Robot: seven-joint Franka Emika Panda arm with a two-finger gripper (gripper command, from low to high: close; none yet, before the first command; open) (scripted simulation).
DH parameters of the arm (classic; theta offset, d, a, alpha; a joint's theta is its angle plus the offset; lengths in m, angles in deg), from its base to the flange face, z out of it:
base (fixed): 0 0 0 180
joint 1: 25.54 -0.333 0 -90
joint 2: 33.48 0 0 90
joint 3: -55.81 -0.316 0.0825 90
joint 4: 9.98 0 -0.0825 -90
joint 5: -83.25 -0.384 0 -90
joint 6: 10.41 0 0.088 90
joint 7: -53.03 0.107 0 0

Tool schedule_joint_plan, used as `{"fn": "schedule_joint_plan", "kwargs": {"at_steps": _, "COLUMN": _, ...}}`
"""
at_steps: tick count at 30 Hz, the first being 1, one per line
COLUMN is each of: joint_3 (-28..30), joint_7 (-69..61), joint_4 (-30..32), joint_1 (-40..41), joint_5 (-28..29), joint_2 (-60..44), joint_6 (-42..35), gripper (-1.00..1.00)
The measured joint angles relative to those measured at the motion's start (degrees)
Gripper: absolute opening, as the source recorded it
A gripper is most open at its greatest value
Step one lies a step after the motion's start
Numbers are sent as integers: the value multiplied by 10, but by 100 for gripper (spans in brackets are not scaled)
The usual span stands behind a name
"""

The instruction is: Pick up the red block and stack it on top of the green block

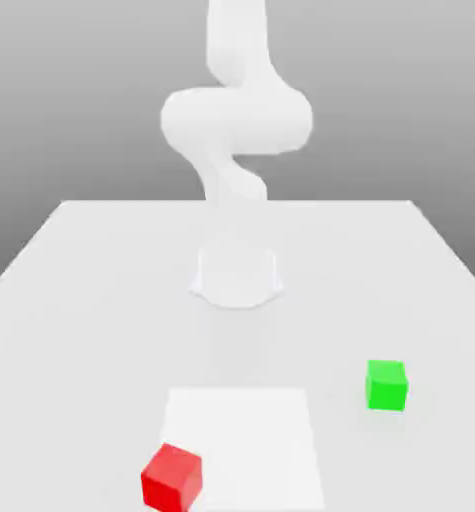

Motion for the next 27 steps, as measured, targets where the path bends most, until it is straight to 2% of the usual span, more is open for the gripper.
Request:
{"fn": "schedule_joint_plan", "kwargs": {"at_steps": 16, "joint_3": 5, "joint_7": 101, "joint_4": 47, "joint_1": 46, "joint_5": 16, "joint_2": -336, "joint_6": 122, "gripper": 0}}
{"fn": "schedule_joint_plan", "kwargs": {"at_steps": 27, "joint_3": 12, "joint_7": 136, "joint_4": 70, "joint_1": 65, "joint_5": -8, "joint_2": -564, "joint_6": 220, "gripper": 0}}
